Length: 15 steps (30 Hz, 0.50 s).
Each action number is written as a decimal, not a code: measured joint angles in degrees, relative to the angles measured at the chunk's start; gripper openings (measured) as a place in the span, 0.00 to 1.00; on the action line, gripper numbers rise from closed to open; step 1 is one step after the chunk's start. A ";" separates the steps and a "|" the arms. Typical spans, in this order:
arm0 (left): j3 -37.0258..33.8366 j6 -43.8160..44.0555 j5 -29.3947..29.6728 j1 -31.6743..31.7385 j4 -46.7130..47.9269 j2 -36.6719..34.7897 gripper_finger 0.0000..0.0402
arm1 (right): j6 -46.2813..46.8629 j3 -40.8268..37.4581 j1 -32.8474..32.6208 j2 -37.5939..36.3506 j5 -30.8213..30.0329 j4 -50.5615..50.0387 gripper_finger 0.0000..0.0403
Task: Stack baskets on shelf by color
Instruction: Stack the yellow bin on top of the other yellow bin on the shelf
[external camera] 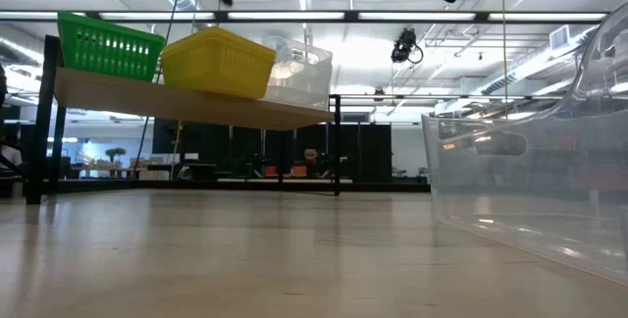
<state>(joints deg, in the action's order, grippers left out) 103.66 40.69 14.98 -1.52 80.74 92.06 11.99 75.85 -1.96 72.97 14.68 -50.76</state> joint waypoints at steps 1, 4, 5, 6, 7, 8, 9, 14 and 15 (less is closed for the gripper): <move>-0.73 0.64 0.32 -0.02 1.04 0.56 0.58 | 0.02 0.00 0.00 0.00 0.00 -0.02 0.78; -2.46 1.60 1.52 0.13 2.61 1.69 0.58 | 0.02 0.00 0.00 0.00 0.01 0.00 0.78; -3.04 1.62 1.54 0.22 2.43 1.74 0.59 | 0.02 0.00 0.00 0.00 0.00 0.00 0.78; -3.71 1.62 1.54 0.31 2.01 1.78 0.59 | 0.02 0.00 0.00 0.00 0.01 -0.02 0.78; -4.47 1.63 1.51 0.40 1.06 1.78 0.59 | 0.02 0.00 0.00 0.00 0.07 -0.02 0.78; -5.18 1.70 1.45 0.40 0.08 1.79 0.59 | -0.01 0.00 0.00 0.00 0.14 -0.02 0.78; -5.71 1.70 1.30 0.40 -0.30 1.83 0.59 | -0.02 0.00 0.00 0.00 0.17 -0.03 0.78; -5.82 0.21 1.50 0.43 0.22 2.45 0.58 | -0.09 0.00 0.00 0.00 0.17 -0.26 0.78; -5.87 -0.71 1.63 0.46 0.50 2.62 0.58 | -0.09 0.00 0.00 0.00 0.20 -0.24 0.78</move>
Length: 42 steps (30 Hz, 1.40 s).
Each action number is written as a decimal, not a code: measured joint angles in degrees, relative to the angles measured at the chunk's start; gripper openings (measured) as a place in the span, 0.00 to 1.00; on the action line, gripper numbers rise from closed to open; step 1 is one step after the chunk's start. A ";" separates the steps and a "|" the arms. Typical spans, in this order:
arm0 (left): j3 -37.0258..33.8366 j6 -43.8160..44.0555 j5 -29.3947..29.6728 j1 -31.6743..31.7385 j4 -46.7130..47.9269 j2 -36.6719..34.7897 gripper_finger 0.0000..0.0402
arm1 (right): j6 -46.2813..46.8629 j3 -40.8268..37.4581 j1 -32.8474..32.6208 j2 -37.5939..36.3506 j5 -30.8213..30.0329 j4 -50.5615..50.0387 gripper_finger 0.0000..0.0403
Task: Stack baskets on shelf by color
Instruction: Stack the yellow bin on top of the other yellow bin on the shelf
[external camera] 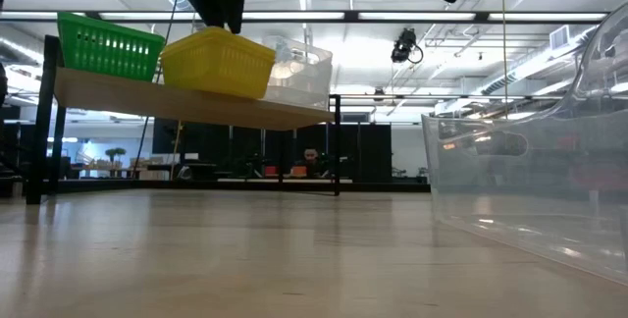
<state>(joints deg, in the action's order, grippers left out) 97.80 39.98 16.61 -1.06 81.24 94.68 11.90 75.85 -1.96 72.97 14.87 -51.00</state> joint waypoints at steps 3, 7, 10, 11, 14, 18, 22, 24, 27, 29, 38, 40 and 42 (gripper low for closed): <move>0.04 -1.83 0.72 0.06 0.80 0.46 0.56 | -0.02 0.00 0.00 0.00 -0.02 -0.06 0.78; 0.02 -3.44 0.85 0.62 2.34 1.37 0.49 | 0.09 0.00 0.00 0.00 -0.02 -0.13 0.78; 0.02 -3.66 0.89 1.14 3.25 1.43 0.43 | 0.13 0.00 0.00 0.00 -0.02 -0.26 0.78; 0.02 -3.70 0.87 1.33 3.19 1.41 0.40 | 0.13 0.00 0.00 0.01 -0.02 -0.32 0.78; 0.02 -3.82 0.85 1.99 3.55 1.44 0.34 | 0.14 0.00 0.00 0.00 -0.02 -0.36 0.78; 0.02 -4.67 0.70 2.44 4.55 1.44 0.27 | 0.15 0.00 0.00 0.01 0.00 -0.39 0.78; 0.02 -4.67 0.42 2.82 4.47 1.44 0.22 | 0.15 0.00 0.00 0.01 0.00 -0.39 0.78; 0.02 -4.69 0.42 2.83 4.47 1.41 0.20 | 0.15 0.00 0.00 0.00 0.00 -0.37 0.78; 0.02 -4.69 0.48 2.82 4.49 1.41 0.18 | 0.15 0.01 0.00 0.00 0.00 -0.37 0.78; 0.04 -4.67 0.77 2.84 4.54 1.39 0.16 | 0.16 0.00 0.00 0.00 0.00 -0.37 0.78; 0.04 -4.23 1.18 2.89 5.94 0.17 0.05 | 0.11 0.00 0.00 0.00 -0.02 -0.35 0.78; 0.04 -4.23 1.15 2.92 6.22 0.02 0.05 | 0.10 0.00 0.00 0.01 -0.01 -0.35 0.78; 0.04 -4.21 1.08 3.19 6.29 0.02 0.06 | 0.07 0.00 0.00 0.00 -0.02 -0.36 0.78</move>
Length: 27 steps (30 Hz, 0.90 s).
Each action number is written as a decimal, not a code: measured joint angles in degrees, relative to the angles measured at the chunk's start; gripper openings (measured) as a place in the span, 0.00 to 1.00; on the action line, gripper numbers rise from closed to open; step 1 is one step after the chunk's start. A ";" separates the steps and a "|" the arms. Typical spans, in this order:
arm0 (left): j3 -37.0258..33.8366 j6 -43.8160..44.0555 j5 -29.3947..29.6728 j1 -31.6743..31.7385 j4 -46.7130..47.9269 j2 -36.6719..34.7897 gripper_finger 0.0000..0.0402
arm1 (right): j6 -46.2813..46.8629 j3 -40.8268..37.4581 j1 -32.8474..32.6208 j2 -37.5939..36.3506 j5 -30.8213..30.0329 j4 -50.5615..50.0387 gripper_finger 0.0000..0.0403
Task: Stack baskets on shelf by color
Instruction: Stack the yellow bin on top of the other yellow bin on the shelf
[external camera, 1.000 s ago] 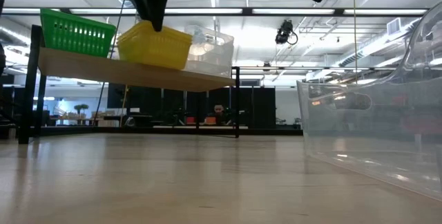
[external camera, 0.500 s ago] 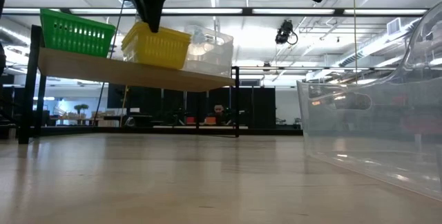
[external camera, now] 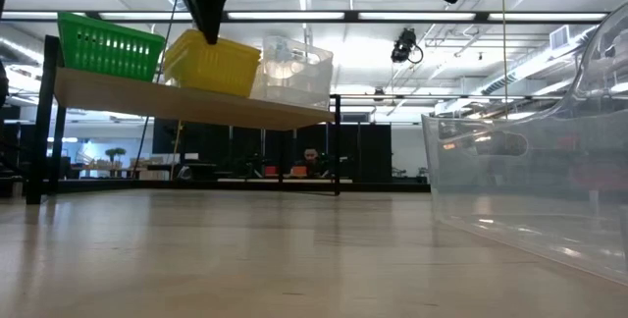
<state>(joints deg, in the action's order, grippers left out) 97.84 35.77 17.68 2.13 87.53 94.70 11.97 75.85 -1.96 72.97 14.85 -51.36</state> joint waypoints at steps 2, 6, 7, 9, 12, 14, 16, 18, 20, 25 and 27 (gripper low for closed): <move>0.00 -0.04 0.00 0.09 0.63 0.00 0.08 | 0.00 0.00 0.00 0.01 0.00 0.01 0.78; 0.00 -0.17 0.12 0.37 0.85 0.00 0.14 | 0.04 0.00 0.00 0.00 0.00 0.01 0.78; 0.00 -0.26 0.14 0.47 0.93 0.00 0.15 | 0.04 0.00 0.00 0.01 0.00 -0.01 0.78; 0.00 -0.31 0.14 0.60 1.20 0.00 0.16 | 0.04 0.00 0.00 0.00 0.01 -0.01 0.78; 0.00 -0.42 0.28 0.61 1.50 0.00 0.18 | 0.04 0.00 0.00 0.00 0.00 -0.01 0.78; 0.00 -0.42 0.29 0.59 1.72 0.00 0.19 | 0.04 0.00 0.00 0.00 0.00 -0.01 0.78; 0.02 -0.42 0.29 0.59 2.48 0.00 0.20 | 0.07 0.00 0.00 0.00 0.00 -0.01 0.78; 0.02 -0.43 0.29 0.59 2.49 0.00 0.21 | 0.61 0.00 0.00 0.00 0.02 -0.01 0.78; 0.02 -0.43 0.28 0.51 2.48 -0.39 0.21 | 2.04 0.00 0.00 0.00 0.03 -0.09 0.78; 0.09 -0.24 0.45 0.22 2.49 -1.50 0.24 | 6.24 0.00 0.21 0.01 0.23 -1.84 0.78; 0.09 -0.43 0.67 0.22 2.52 -1.87 0.25 | 6.59 0.00 0.24 0.00 0.23 -2.39 0.78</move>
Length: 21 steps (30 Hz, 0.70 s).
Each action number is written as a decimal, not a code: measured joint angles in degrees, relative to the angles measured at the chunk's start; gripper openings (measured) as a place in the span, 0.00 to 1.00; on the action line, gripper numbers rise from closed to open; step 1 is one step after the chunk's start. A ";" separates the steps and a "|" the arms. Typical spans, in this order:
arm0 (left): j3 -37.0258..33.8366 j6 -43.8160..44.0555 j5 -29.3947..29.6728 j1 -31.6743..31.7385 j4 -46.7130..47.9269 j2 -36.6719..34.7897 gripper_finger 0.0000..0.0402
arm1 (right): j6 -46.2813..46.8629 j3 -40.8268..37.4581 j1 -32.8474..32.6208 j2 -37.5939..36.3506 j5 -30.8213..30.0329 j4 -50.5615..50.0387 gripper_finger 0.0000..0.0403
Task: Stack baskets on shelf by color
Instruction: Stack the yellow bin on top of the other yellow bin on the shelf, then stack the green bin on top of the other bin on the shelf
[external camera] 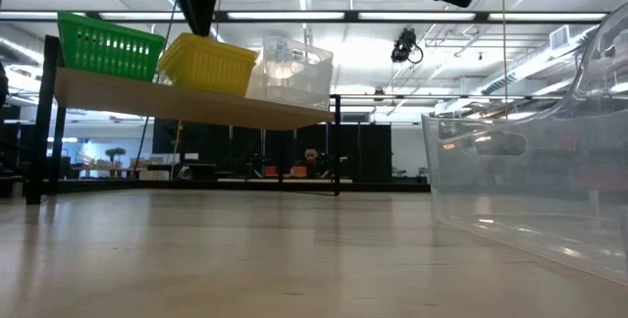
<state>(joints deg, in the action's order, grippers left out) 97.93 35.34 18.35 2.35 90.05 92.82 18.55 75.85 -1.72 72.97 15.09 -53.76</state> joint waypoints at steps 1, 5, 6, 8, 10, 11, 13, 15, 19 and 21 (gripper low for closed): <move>0.00 -0.02 0.04 0.00 -0.02 -0.21 0.26 | 0.51 0.00 0.00 0.01 0.00 -0.35 0.78; 0.61 -0.01 0.04 -0.01 0.03 -0.44 0.27 | 4.00 0.01 -0.02 0.01 2.13 -2.75 0.78; 1.28 -0.03 0.04 -0.17 -0.08 -0.42 0.27 | 4.61 0.00 -0.16 0.00 3.27 -4.23 0.78; 3.17 -0.22 0.04 -0.46 -0.12 -0.42 0.27 | 5.77 0.02 -0.93 0.00 4.50 -7.77 0.78; 5.47 -1.16 0.06 -0.72 -1.08 -0.42 0.27 | 7.49 0.02 -2.15 0.01 4.84 -12.02 0.78; 6.81 -1.43 0.14 -0.74 -1.59 -0.42 0.27 | 8.47 0.02 -2.86 0.00 4.86 -13.96 0.78; 9.67 -1.54 0.50 -0.91 -2.54 -0.42 0.27 | 10.56 0.00 -4.41 0.01 4.81 -17.26 0.78; 12.53 -1.74 0.74 -1.24 -3.83 -0.42 0.27 | 13.32 0.00 -6.32 0.01 4.70 -18.81 0.78; 16.62 -3.90 0.92 -3.56 -8.78 -0.33 0.27 | 18.94 0.02 -10.92 0.02 4.53 -19.43 0.78; 17.75 -5.32 0.95 -5.34 -12.46 -0.31 0.27 | 22.05 0.02 -13.66 0.02 4.42 -19.41 0.78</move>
<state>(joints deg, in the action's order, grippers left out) 115.68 30.02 19.30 -2.99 77.59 92.51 40.61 75.87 -15.37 72.99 19.50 -73.17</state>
